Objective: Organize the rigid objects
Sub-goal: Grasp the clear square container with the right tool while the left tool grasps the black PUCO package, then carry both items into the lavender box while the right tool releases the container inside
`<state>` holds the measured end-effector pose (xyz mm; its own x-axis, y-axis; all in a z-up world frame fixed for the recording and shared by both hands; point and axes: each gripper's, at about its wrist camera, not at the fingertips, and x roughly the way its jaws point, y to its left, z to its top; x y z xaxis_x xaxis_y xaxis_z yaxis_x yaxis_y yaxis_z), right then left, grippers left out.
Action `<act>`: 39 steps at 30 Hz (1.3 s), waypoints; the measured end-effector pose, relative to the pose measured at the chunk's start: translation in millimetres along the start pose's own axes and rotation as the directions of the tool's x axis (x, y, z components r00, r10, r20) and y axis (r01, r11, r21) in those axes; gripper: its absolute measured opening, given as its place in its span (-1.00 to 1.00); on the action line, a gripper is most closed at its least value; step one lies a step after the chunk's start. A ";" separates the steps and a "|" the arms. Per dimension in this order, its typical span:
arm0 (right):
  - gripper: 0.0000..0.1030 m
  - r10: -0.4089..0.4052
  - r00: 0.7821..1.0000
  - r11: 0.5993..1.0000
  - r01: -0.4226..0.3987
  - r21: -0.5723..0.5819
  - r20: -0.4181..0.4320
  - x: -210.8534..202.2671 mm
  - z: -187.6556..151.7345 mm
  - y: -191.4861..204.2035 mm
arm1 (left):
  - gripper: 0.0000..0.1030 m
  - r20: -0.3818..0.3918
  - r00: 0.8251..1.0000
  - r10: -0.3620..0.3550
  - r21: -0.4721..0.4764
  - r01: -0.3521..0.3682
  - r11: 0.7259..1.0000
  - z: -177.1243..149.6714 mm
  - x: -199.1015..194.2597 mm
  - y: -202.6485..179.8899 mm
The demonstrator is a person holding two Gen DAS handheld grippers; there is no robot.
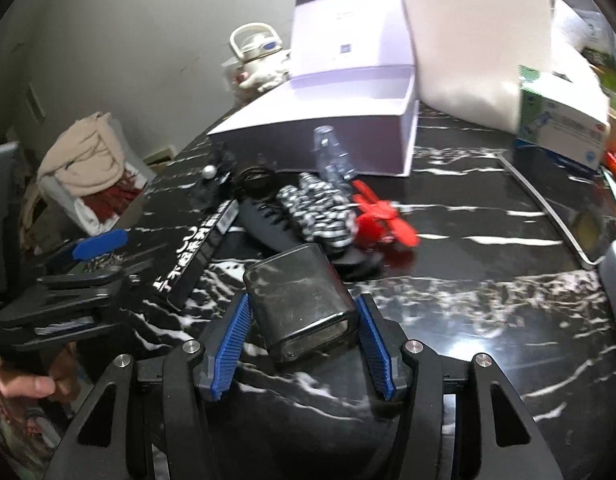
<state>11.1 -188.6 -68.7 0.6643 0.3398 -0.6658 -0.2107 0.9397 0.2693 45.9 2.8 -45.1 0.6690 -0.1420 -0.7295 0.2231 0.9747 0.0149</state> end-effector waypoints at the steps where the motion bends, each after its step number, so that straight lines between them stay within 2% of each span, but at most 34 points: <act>1: 0.05 0.000 1.000 1.000 0.000 0.001 0.007 -3.1 0.6 -1.6 | 0.50 -0.011 1.000 -0.003 0.007 0.003 1.000 1.0 4.1 -2.8; 3: 0.05 -0.003 1.000 1.000 0.003 0.002 0.016 -6.1 0.9 -2.9 | 0.37 -0.030 0.999 -0.011 0.010 0.011 1.000 1.8 11.2 -5.2; 4: 0.05 -0.005 1.000 1.000 0.005 0.001 0.021 -7.7 0.0 -3.1 | 0.23 -0.040 0.999 -0.016 0.011 0.017 1.000 1.8 15.4 -5.6; 5: 0.05 -0.005 1.000 1.000 0.005 0.003 0.021 -8.7 -1.0 -4.1 | -0.02 -0.051 0.999 -0.015 0.011 0.016 1.000 1.2 18.9 -5.4; 6: 0.05 -0.004 1.000 1.000 0.004 0.005 0.019 -7.9 -1.3 -4.4 | -0.14 -0.069 0.998 -0.016 0.010 0.017 1.000 0.3 23.6 -4.8; 7: 0.05 -0.002 1.000 1.000 0.002 0.008 0.016 -7.1 -1.9 -4.6 | -0.37 -0.054 0.997 -0.047 0.000 0.047 0.999 -0.8 22.9 -3.3; 8: 0.05 0.000 1.000 1.000 0.000 0.011 0.012 -6.8 -2.5 -5.4 | -0.51 -0.055 0.997 -0.061 0.004 0.061 0.998 -1.3 22.5 -3.3; 10: 0.05 0.001 1.000 1.000 -0.001 0.014 0.013 -7.5 -2.4 -6.8 | -0.51 -0.065 0.994 -0.089 0.032 0.091 0.995 -2.8 18.8 -4.3; 14: 0.05 0.008 1.000 1.000 -0.008 0.013 0.016 -7.7 -2.5 -4.8 | -0.51 -0.074 0.987 -0.140 -0.007 0.140 0.990 -4.6 10.4 -0.3; 18: 0.05 0.016 1.000 1.000 -0.016 -0.005 0.021 -9.0 -2.1 0.0 | -0.51 -0.049 0.980 -0.195 -0.042 0.193 0.980 -6.4 -8.5 6.8; 27: 0.04 0.025 0.999 0.998 -0.023 -0.053 0.032 -13.6 3.7 14.7 | -0.51 0.015 0.984 -0.177 -0.006 0.177 0.984 4.8 -36.9 7.0; 33: -0.04 0.015 0.999 0.995 -0.010 -0.102 0.048 -14.7 17.0 21.7 | -0.51 0.013 0.983 -0.181 0.009 0.181 0.983 13.9 -33.9 6.5; 35: -0.13 0.033 0.999 0.994 -0.029 -0.104 0.030 -10.0 23.1 22.0 | -0.51 0.005 0.983 -0.185 0.011 0.184 0.983 17.3 -30.3 6.4; 39: -0.13 0.050 0.999 0.991 -0.049 -0.122 0.006 3.1 29.4 24.2 | -0.51 -0.004 0.981 -0.192 0.005 0.192 0.981 24.7 -22.2 7.7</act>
<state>29.1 -166.0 -43.8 0.6575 0.3860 -0.6471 -0.3285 0.9198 0.2148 50.2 9.2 -11.9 0.6112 -0.3259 -0.7213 0.3511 0.9284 -0.1220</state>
